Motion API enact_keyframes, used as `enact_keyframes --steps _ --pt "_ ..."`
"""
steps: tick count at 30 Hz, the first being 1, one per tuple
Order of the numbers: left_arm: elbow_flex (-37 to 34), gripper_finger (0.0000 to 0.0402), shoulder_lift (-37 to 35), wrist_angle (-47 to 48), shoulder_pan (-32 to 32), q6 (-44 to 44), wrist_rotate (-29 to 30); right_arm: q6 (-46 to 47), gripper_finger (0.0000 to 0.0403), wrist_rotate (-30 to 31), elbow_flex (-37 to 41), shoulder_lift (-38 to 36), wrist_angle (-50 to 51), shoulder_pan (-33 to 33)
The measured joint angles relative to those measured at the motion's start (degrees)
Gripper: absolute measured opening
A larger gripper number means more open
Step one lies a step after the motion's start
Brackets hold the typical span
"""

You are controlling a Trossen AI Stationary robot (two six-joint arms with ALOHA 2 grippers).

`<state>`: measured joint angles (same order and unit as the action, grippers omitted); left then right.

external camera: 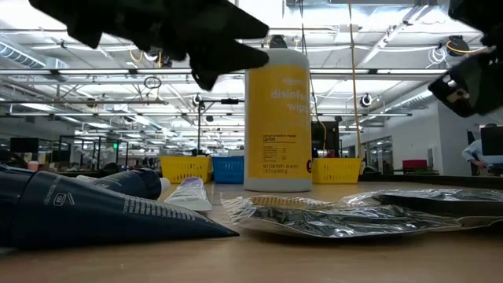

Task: Pick & Place Travel size toiletries
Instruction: Put the hairbrush into the left yellow basket

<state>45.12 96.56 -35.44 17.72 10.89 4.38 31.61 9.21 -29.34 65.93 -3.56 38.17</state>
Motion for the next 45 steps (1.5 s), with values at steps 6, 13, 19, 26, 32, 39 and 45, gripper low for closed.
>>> enact_keyframes --steps 6,13,19,26,32,39,45 --pt "3.28 0.0202 6.37 -2.92 -0.11 2.62 -2.67 4.27 0.0194 -0.18 0.00 2.79 3.41 0.22" --pt "11.60 0.0202 12.34 -2.78 -0.73 0.98 -9.19 7.64 0.0194 -0.25 -0.04 6.33 4.35 0.20" --pt "17.01 0.0202 15.74 2.28 -1.79 -0.07 -11.96 10.03 0.0194 -0.30 0.00 11.78 5.73 0.20" --pt "17.44 0.0202 15.90 3.50 -2.38 -0.06 -11.96 12.08 0.0192 -0.45 -0.28 16.07 4.54 0.20" --pt "17.44 0.0202 15.88 3.94 -2.37 -0.22 -11.96 11.19 0.0145 -1.40 -0.22 17.57 4.39 0.15" --pt "17.44 0.0202 15.88 4.02 -2.38 -0.23 -11.96 9.89 0.0050 -3.25 -0.15 17.77 5.33 0.13" --pt "17.44 0.0202 15.88 4.02 -2.38 -0.25 -11.93 5.22 0.0005 -3.52 -0.11 17.55 3.78 -0.18"
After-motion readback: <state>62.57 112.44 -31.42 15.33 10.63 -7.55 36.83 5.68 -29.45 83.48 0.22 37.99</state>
